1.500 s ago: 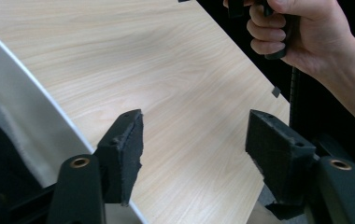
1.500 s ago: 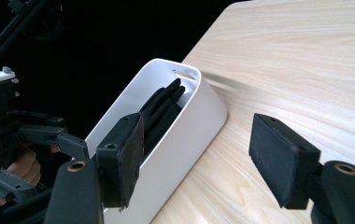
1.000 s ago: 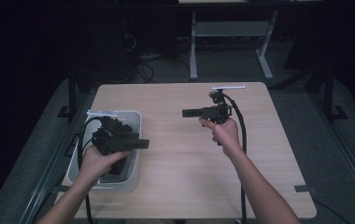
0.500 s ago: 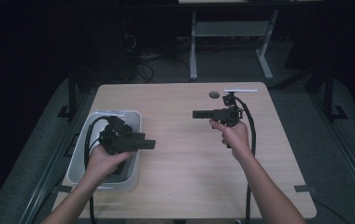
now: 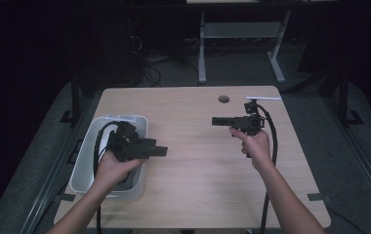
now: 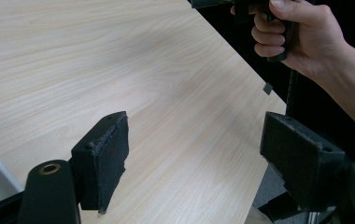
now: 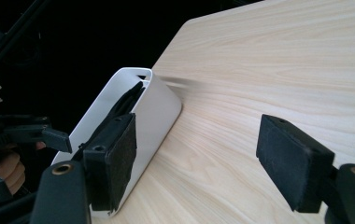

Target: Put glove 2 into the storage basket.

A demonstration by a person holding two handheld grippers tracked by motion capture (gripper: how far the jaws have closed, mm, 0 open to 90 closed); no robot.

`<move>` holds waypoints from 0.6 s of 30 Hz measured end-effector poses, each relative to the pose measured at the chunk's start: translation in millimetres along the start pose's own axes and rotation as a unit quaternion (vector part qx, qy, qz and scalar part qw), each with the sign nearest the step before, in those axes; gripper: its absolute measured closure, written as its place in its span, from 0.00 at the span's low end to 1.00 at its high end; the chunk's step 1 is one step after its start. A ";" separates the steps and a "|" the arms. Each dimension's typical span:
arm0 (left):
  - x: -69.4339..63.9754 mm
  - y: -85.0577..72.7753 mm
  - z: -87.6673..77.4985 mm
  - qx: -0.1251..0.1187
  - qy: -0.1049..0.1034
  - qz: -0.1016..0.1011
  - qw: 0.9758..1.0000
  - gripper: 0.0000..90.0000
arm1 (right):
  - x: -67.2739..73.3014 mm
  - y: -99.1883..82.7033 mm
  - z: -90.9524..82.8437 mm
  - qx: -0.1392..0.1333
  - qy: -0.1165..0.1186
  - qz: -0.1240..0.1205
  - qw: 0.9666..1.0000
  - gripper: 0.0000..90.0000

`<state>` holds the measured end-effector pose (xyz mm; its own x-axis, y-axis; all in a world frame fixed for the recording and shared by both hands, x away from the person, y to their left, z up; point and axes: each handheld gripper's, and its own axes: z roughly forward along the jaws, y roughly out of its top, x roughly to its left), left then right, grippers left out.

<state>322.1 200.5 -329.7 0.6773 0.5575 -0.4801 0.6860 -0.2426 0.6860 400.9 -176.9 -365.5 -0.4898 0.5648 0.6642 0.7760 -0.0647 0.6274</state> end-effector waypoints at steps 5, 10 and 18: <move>-0.7 0.0 5.9 0.003 -0.003 -0.001 1.000 0.26 | -7.8 -5.5 -10.2 -0.003 -0.009 0.004 1.000 0.32; -2.1 0.5 13.6 0.008 -0.009 -0.002 1.000 0.26 | -18.0 -13.1 -20.4 -0.008 -0.015 0.012 1.000 0.32; -9.4 0.8 30.0 0.016 -0.019 0.001 1.000 0.26 | -23.6 -21.8 -33.8 -0.010 -0.014 0.018 1.000 0.31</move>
<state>324.3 171.3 -341.1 0.6886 0.5259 -0.4992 0.6916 -0.2693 0.6702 382.1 -216.6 -381.1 -0.4503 0.5846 0.6749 0.7847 -0.1015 0.6115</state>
